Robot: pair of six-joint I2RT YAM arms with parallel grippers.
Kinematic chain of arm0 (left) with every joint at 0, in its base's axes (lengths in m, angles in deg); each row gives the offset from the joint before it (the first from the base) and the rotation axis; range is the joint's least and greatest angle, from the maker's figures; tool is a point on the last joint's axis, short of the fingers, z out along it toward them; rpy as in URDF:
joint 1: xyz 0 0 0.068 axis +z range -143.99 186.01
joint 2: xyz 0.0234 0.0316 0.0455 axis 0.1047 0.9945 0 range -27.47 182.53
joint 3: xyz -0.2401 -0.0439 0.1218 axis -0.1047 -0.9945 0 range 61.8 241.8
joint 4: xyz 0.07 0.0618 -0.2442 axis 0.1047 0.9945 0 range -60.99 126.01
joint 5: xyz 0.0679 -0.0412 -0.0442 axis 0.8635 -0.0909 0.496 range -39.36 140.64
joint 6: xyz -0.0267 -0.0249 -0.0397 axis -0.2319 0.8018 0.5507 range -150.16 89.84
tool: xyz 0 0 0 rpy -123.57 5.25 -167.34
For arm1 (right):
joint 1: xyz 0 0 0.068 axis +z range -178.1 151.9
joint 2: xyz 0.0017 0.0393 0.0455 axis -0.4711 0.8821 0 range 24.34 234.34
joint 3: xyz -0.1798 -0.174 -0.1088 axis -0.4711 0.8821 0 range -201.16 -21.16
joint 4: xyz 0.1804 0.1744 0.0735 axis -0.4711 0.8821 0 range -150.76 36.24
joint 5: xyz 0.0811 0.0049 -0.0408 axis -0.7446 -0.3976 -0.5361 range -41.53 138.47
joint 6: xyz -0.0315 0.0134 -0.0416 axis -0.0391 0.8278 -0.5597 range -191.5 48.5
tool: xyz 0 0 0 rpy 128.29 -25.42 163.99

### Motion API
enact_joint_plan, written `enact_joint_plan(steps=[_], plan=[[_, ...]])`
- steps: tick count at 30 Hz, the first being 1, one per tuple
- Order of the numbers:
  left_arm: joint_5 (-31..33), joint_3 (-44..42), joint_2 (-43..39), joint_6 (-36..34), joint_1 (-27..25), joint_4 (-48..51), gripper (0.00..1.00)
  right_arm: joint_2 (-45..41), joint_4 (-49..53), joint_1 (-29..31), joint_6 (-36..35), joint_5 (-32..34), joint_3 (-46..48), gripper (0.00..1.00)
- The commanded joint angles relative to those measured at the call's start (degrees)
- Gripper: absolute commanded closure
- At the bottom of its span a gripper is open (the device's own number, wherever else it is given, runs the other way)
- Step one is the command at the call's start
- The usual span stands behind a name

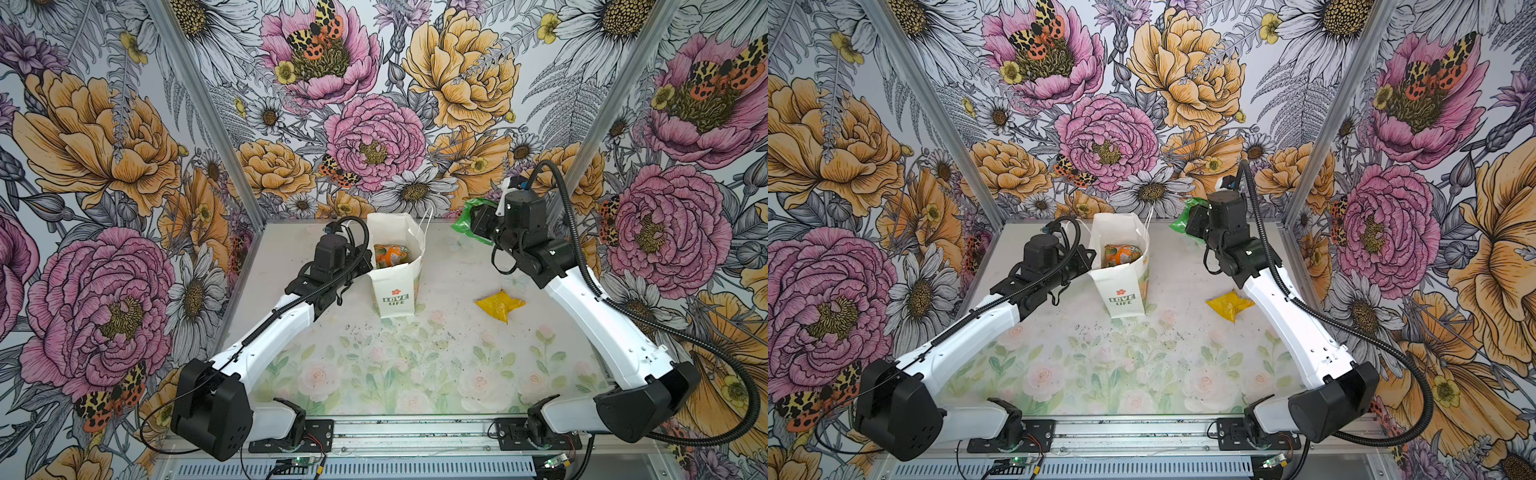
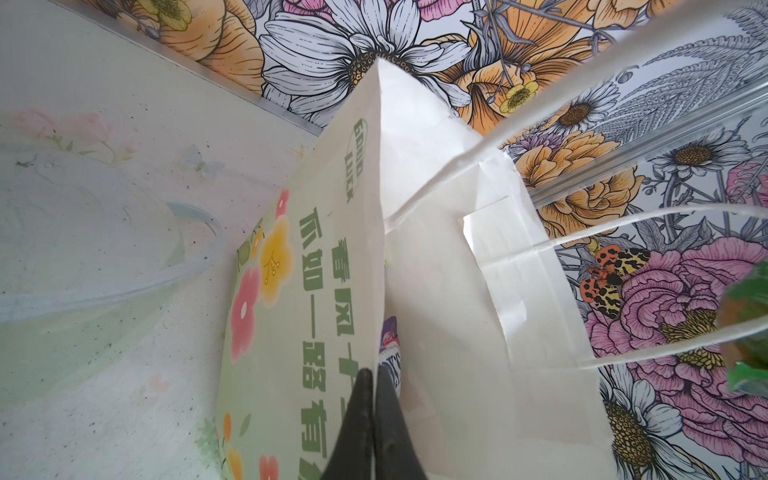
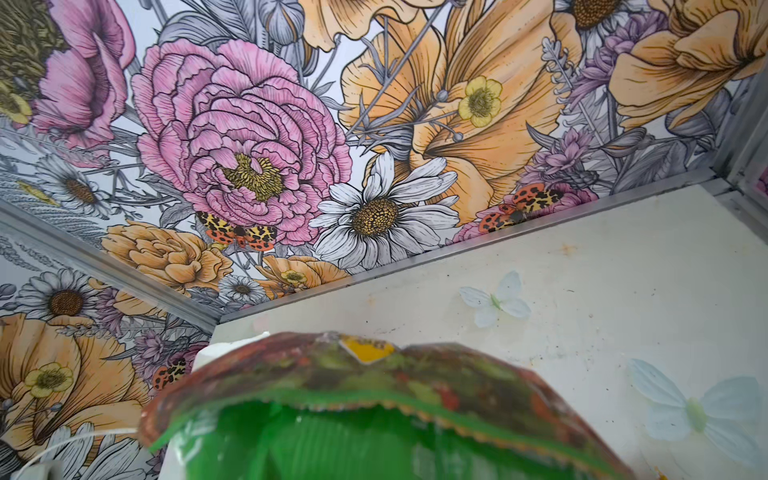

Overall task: Place the snacks into the paper bag
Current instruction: 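Lift the green chip bag with the right gripper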

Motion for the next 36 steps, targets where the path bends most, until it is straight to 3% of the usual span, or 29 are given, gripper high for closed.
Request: enact_joint_plan(steps=[1, 25, 36], plan=[[-0.2, 1.1, -0.6, -0.8, 0.0, -2.0, 1.00, -2.1, -2.6, 1.0, -1.7, -1.4, -1.8, 0.61], [-0.5, 0.5, -1.2, -0.7, 0.1, -2.3, 1.00, -2.1, -9.6, 13.7, -11.1, -3.0, -5.2, 0.61], [-0.2, 0.3, -1.9, -0.7, 0.2, -2.2, 1.00, 1.2, -13.0, 18.0, -10.2, -3.3, -5.8, 0.61]])
